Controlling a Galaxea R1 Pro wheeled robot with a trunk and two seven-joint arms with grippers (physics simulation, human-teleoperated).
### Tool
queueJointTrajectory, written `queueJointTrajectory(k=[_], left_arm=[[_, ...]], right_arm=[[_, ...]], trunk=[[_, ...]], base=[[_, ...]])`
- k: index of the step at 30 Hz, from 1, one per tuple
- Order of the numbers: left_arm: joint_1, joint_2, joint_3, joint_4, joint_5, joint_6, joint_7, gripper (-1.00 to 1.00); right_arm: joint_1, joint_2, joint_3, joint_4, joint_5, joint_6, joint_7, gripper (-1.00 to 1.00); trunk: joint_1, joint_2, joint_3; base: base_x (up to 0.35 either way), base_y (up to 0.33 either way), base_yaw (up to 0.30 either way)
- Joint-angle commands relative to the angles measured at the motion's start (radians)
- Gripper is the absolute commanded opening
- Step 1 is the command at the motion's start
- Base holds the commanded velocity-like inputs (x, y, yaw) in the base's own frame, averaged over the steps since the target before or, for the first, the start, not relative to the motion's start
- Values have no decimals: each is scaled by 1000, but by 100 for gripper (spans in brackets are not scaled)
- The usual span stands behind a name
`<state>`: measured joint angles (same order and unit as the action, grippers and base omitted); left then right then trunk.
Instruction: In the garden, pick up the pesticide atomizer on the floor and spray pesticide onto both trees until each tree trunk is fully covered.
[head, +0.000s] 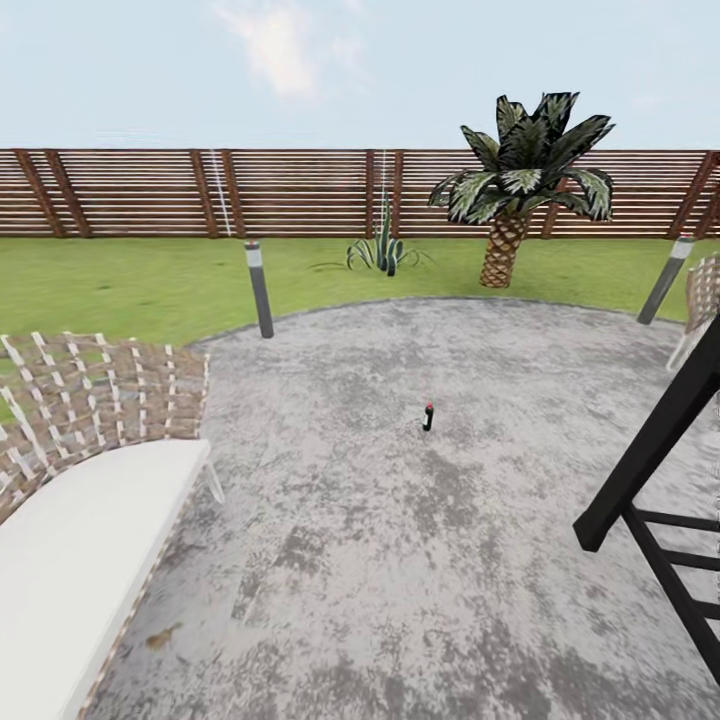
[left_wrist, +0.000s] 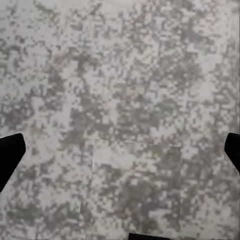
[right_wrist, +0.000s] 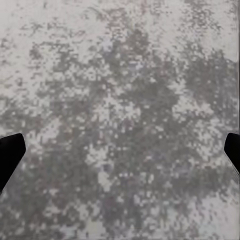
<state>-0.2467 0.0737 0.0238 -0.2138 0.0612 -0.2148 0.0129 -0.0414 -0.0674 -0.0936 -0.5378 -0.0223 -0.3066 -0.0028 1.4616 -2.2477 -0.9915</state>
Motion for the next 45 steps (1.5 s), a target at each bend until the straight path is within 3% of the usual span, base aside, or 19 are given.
queueJointTrajectory(k=[1, 19, 45], left_arm=[[0, 0, 1, 1, 7, -3, -1, 100], [0, 0, 1, 1, 7, -3, -1, 100], [0, 0, 1, 1, 7, -3, -1, 100]], right_arm=[[-1, 0, 0, 1, -2, -3, 0, 100], [-1, 0, 2, 0, -3, -3, 5, 100], [-1, 1, 3, 1, -2, -3, 6, 100]], trunk=[[0, 0, -1], [0, 0, -1], [0, 0, -1]], base=[[339, 0, -200], [339, 0, -243], [339, 0, -6]])
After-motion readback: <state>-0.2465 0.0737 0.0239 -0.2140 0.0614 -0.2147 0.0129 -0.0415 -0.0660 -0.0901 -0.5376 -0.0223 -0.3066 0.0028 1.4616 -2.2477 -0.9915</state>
